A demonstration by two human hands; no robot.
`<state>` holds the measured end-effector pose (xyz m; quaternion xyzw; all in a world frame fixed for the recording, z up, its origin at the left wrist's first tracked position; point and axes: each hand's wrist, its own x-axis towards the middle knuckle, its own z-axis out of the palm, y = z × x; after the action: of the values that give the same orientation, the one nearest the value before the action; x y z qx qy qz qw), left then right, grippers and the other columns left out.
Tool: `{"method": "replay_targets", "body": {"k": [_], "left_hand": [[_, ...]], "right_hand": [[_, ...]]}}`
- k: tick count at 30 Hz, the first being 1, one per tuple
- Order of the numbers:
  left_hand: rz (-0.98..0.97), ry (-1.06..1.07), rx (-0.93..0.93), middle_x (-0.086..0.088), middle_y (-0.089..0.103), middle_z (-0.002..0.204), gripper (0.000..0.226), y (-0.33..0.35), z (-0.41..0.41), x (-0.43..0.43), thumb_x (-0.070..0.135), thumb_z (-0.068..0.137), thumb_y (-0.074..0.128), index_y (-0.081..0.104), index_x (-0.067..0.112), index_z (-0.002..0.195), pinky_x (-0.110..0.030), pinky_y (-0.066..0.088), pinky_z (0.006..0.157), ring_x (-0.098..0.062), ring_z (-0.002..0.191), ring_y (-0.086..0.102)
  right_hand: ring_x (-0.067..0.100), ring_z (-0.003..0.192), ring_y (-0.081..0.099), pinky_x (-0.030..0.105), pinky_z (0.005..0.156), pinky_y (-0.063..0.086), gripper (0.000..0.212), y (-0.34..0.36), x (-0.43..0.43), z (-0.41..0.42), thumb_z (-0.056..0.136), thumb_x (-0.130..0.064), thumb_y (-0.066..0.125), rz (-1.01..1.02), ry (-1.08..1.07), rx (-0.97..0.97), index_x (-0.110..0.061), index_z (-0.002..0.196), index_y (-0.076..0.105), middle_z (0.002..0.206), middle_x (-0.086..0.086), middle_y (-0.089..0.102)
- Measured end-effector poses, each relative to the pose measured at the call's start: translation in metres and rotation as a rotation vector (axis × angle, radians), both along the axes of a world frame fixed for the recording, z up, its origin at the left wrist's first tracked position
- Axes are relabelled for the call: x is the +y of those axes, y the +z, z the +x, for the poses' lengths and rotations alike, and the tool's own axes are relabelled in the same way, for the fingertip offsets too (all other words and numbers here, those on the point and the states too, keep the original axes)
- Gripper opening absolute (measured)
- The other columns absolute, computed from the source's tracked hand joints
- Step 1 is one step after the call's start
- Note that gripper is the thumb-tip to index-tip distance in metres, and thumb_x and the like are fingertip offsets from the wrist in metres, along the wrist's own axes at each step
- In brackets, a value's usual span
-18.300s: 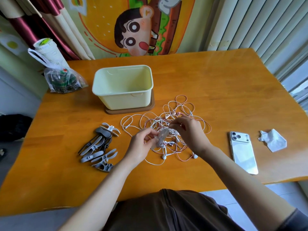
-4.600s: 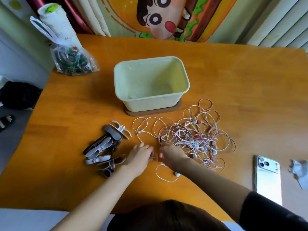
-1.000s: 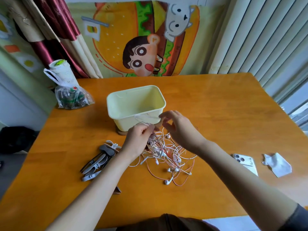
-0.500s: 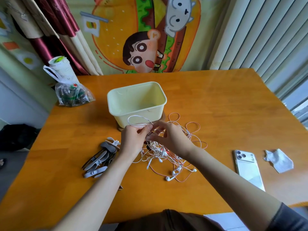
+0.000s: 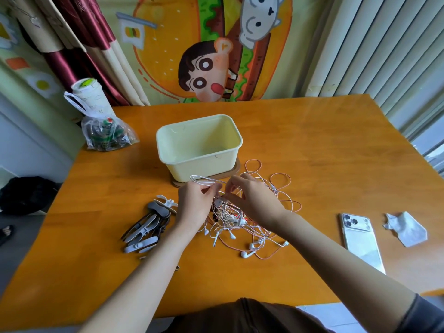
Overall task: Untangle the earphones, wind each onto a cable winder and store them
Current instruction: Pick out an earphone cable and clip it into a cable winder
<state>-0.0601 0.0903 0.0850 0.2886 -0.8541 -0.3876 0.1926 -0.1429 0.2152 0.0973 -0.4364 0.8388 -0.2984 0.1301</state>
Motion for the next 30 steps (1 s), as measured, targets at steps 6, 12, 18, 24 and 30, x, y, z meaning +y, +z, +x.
{"method": "replay_targets", "body": {"k": [6,12,18,24,30], "left_hand": [[0.064,0.046,-0.051,0.016,0.039,0.038,0.046,-0.003,0.003,-0.002,0.02,0.086,0.069,0.053,0.012,0.044,-0.009,0.031,0.043,-0.001,0.039,0.046],[0.062,0.006,0.008,0.002,0.06,0.058,0.02,0.005,-0.003,0.014,0.011,0.087,0.067,0.07,0.006,0.068,-0.003,0.035,0.05,0.005,0.048,0.05],[-0.008,-0.017,0.087,0.014,0.051,0.059,0.014,0.005,-0.004,0.01,0.006,0.085,0.069,0.072,0.004,0.072,-0.003,0.035,0.05,0.004,0.051,0.054],[0.028,0.015,0.138,0.014,0.05,0.051,0.018,0.004,-0.006,0.007,0.014,0.085,0.071,0.071,0.006,0.069,-0.007,0.033,0.047,-0.005,0.049,0.048],[0.14,-0.018,0.216,0.001,0.072,0.075,0.013,0.009,-0.006,0.006,0.018,0.085,0.07,0.077,0.01,0.093,-0.013,0.049,0.054,-0.001,0.058,0.063]], "right_hand": [[0.009,0.077,0.047,0.023,0.066,0.041,0.017,-0.008,0.008,0.009,0.092,-0.036,0.056,0.085,0.023,0.044,-0.023,0.103,0.062,0.108,-0.002,0.054],[0.02,0.078,0.053,0.029,0.064,0.044,0.019,-0.005,0.004,0.017,0.09,-0.035,0.059,0.117,0.095,0.124,-0.022,0.103,0.065,0.099,-0.001,0.049],[0.018,0.082,0.057,0.029,0.064,0.048,0.019,-0.012,0.008,0.01,0.092,-0.038,0.056,0.119,-0.015,0.134,-0.023,0.101,0.065,0.099,-0.002,0.051],[0.017,0.073,0.05,0.03,0.066,0.043,0.024,-0.009,0.007,0.008,0.092,-0.039,0.056,0.097,0.029,0.061,-0.021,0.104,0.066,0.093,-0.006,0.043],[0.016,0.07,0.05,0.03,0.061,0.038,0.027,-0.003,0.001,0.008,0.093,-0.04,0.053,-0.005,-0.116,-0.022,-0.016,0.101,0.064,0.092,-0.005,0.048]]}}
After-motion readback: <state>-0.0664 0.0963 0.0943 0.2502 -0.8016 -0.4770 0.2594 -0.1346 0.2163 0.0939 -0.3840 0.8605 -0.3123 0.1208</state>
